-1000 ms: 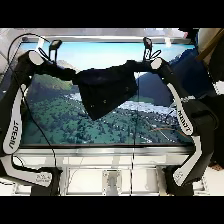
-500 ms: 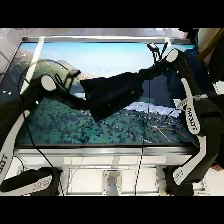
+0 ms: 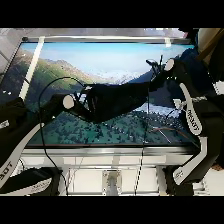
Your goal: Fold the clothes and pants, and hang the long-sleeved shirts on hangers.
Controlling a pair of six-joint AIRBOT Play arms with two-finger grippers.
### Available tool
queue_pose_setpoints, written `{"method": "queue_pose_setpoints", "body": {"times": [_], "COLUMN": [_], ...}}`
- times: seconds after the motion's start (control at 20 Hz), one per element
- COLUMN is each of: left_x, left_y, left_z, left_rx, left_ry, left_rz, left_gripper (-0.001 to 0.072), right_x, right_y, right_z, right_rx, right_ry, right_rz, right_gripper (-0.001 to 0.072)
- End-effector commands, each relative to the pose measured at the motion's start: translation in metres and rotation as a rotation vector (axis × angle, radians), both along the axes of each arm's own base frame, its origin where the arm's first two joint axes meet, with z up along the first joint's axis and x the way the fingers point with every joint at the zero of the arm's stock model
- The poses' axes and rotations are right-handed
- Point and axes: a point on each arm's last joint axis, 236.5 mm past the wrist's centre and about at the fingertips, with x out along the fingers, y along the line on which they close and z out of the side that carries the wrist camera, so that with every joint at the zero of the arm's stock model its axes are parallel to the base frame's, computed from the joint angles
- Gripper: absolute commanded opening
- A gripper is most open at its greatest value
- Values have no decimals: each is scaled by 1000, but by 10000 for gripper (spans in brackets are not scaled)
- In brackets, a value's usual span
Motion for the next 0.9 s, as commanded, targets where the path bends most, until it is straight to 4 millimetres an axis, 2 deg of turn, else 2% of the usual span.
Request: {"method": "queue_pose_setpoints", "body": {"times": [0.0,0.15,0.2,0.25,0.3,0.35,0.45,0.5,0.6,0.7,0.75,0.85], "left_x": [12,8,7,8,11,17,38,49,67,72,71,66], "left_y": [20,19,18,18,18,19,22,25,37,53,61,74], "left_z": [-20,-35,-38,-38,-34,-24,11,33,90,138,155,183], "left_rx": [120,134,135,135,132,119,72,45,-18,-66,-81,-100], "left_ry": [-32,9,18,17,6,-17,-100,-152,-278,-389,-429,-496], "left_rz": [46,52,55,57,60,71,108,130,183,232,249,276], "left_gripper": [16,17,67,342,615,689,689,689,689,689,688,689], "right_x": [-5,3,3,-1,-10,-25,-49,-51,-41,-18,-10,-11], "right_y": [-3,-1,2,7,13,14,2,-10,-31,-61,-83,-125], "right_z": [-41,-43,-42,-40,-38,-33,-15,1,46,98,124,161], "right_rx": [-10,-2,14,37,58,59,18,-16,-36,-31,-41,-53], "right_ry": [29,-7,-4,15,57,118,207,200,97,-91,-181,-249], "right_rz": [-53,-71,-76,-78,-68,-42,28,50,33,-46,-99,-185], "right_gripper": [60,60,89,224,394,400,399,389,390,389,389,389]}}
